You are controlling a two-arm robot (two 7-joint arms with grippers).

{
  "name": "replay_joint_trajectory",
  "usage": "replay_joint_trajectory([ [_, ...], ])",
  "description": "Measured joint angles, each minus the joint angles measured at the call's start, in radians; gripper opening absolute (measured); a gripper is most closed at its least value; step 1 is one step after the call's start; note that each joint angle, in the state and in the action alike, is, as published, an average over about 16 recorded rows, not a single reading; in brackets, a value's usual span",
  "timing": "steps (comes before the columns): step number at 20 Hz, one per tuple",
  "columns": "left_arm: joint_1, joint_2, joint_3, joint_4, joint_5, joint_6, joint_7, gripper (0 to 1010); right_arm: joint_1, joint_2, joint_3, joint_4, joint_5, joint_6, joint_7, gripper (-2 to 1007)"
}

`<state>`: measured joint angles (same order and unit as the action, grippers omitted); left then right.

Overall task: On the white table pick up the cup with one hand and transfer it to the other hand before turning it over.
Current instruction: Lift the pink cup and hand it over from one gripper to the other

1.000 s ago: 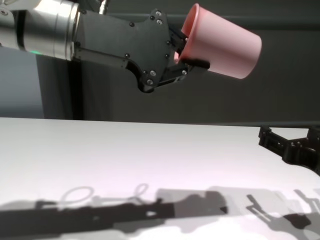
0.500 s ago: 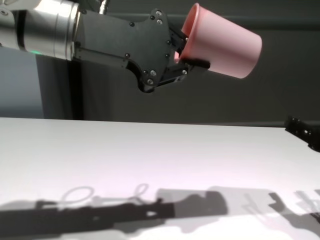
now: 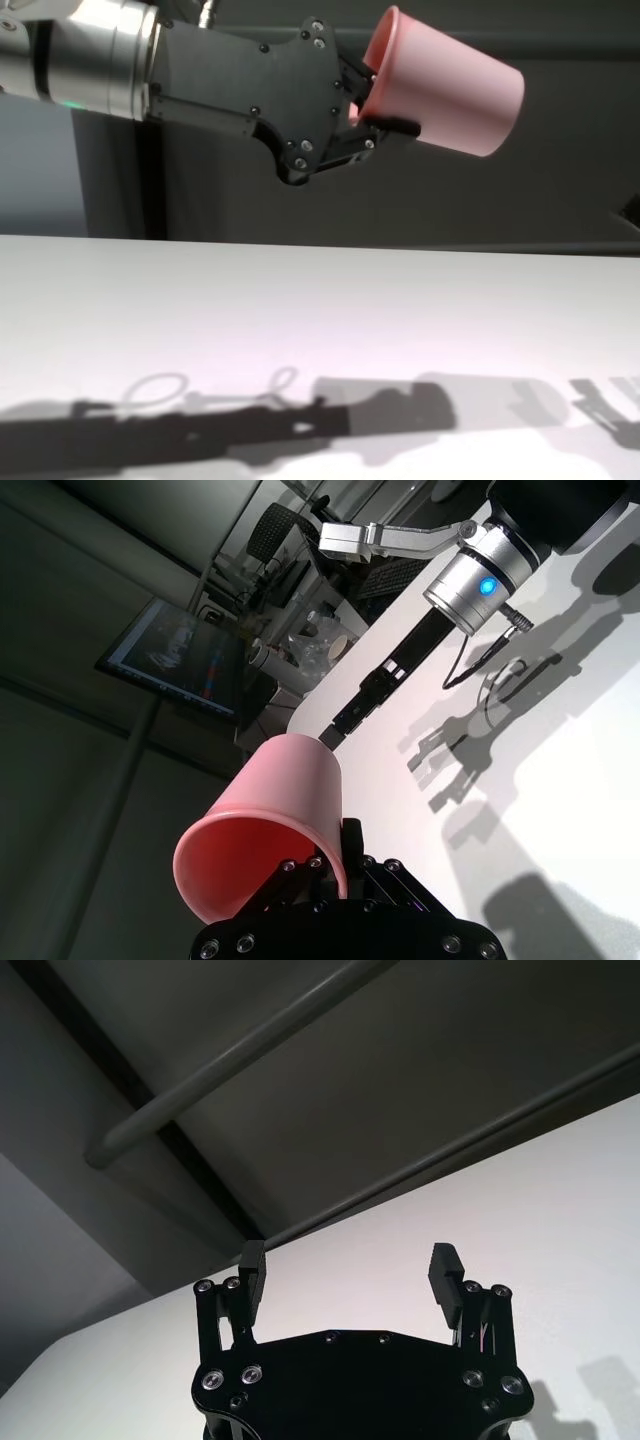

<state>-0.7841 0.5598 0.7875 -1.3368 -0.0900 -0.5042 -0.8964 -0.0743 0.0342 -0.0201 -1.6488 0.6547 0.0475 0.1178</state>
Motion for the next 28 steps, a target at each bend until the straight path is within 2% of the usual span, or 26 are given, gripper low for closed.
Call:
replay_joint_trajectory([
  [9,0.000,0.000,0.000,0.000,0.000,0.000,0.000,48,0.023,-0.037,0.064,0.017,0.277,0.123,0.060,1002],
  [13,0.000,0.000,0.000,0.000,0.000,0.000,0.000,48,0.032,-0.048,0.081,0.023,0.377,0.178,0.081,1002],
  [19,0.000,0.000,0.000,0.000,0.000,0.000,0.000,48,0.039,-0.057,0.093,0.030,0.500,0.248,0.112,1002],
  [28,0.000,0.000,0.000,0.000,0.000,0.000,0.000,48,0.042,-0.071,0.101,0.035,0.663,0.335,0.154,1002],
])
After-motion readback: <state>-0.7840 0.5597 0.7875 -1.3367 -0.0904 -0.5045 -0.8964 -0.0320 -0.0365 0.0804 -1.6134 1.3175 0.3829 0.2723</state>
